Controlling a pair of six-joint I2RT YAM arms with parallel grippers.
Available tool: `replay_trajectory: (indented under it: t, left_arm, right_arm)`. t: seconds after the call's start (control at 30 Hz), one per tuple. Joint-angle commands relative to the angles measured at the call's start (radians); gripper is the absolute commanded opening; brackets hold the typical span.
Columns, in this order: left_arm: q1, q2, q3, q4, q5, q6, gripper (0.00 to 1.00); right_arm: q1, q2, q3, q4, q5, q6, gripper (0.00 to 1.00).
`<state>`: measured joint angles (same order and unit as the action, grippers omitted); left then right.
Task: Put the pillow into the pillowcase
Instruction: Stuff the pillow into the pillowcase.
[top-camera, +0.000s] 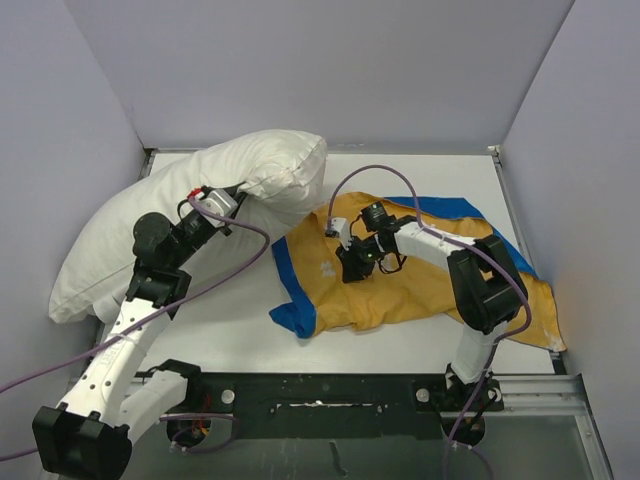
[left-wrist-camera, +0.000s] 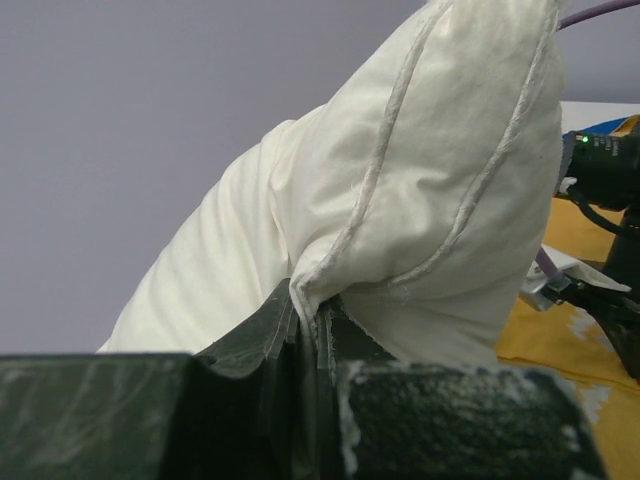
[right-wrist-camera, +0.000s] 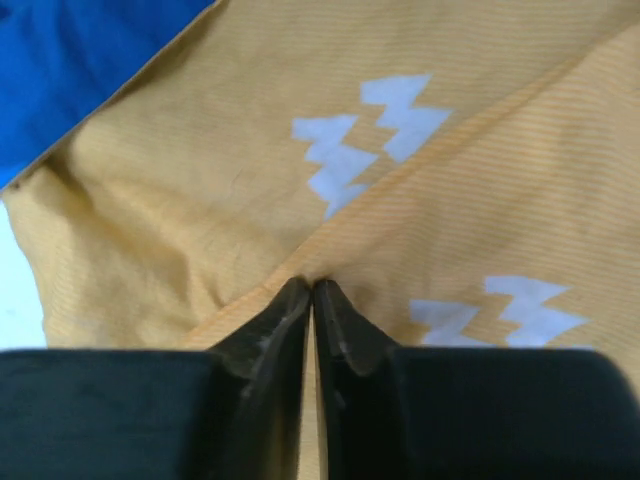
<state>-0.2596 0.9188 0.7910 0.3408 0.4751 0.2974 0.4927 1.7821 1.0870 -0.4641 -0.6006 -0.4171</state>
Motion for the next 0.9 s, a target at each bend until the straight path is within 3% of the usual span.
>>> replay_trajectory:
  t: [0.0,0.1,0.27,0.43,0.53,0.67,0.73,0.8,0.87]
  left_arm:
    - [0.023,-0.071,0.028,0.165,-0.065,0.0,0.0]
    - [0.026,-0.082,0.024,0.165,-0.075,0.008,0.0]
    - [0.032,-0.089,0.016,0.174,-0.077,0.009,0.0]
    - [0.039,-0.09,0.012,0.182,-0.082,0.007,0.0]
    - [0.04,-0.093,0.007,0.182,-0.092,0.015,0.0]
    - [0.046,-0.101,0.007,0.183,-0.094,0.01,0.0]
    - [0.054,-0.101,0.007,0.193,-0.09,-0.003,0.0]
    - [0.061,-0.101,0.004,0.203,-0.085,-0.019,0.0]
    - [0.065,-0.102,0.002,0.207,-0.082,-0.026,0.0]
  right_arm:
    - [-0.002,0.062,0.185,-0.071,-0.001,0.048,0.0]
    - [-0.054,0.074,0.311,-0.077,0.004,0.069,0.0]
    - [-0.17,0.086,0.524,0.053,0.119,0.095,0.0]
    - [-0.218,0.186,0.613,0.123,0.286,0.061,0.01]
    - [-0.246,0.199,0.592,0.117,0.312,0.051,0.18]
    - [-0.269,0.031,0.44,0.194,0.31,-0.01,0.59]
    - [-0.281,-0.062,0.385,0.169,0.182,-0.061,0.7]
    - [-0.29,-0.152,0.323,0.095,-0.143,-0.14,0.74]
    - [-0.266,-0.201,0.299,-0.119,-0.451,-0.373,0.79]
